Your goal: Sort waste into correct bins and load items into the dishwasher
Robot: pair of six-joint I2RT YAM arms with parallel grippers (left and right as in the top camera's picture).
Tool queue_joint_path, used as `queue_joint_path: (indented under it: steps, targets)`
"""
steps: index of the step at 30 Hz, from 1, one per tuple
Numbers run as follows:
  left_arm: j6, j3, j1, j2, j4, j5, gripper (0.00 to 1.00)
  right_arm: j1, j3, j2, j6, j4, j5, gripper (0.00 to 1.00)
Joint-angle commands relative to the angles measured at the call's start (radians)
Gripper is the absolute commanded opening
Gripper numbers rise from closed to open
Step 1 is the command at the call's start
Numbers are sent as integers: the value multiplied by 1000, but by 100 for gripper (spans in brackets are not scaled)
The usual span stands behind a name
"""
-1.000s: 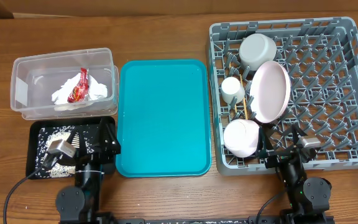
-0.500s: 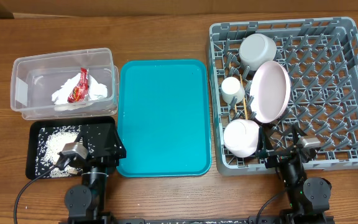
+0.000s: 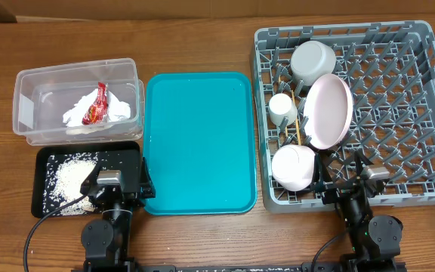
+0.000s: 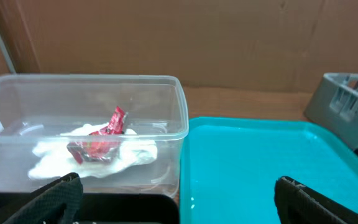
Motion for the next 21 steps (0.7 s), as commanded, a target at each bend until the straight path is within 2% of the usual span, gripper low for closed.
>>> queue_joint_path:
  steps: [1,21]
  targets:
    - [78,-5,-6,-12,-1,-14,100,-5,-10,-12,-3,6,-2,100]
    - [77,-5,-6,-11,-1,-6,100,-5,-10,-12,-3,6,-2,100]
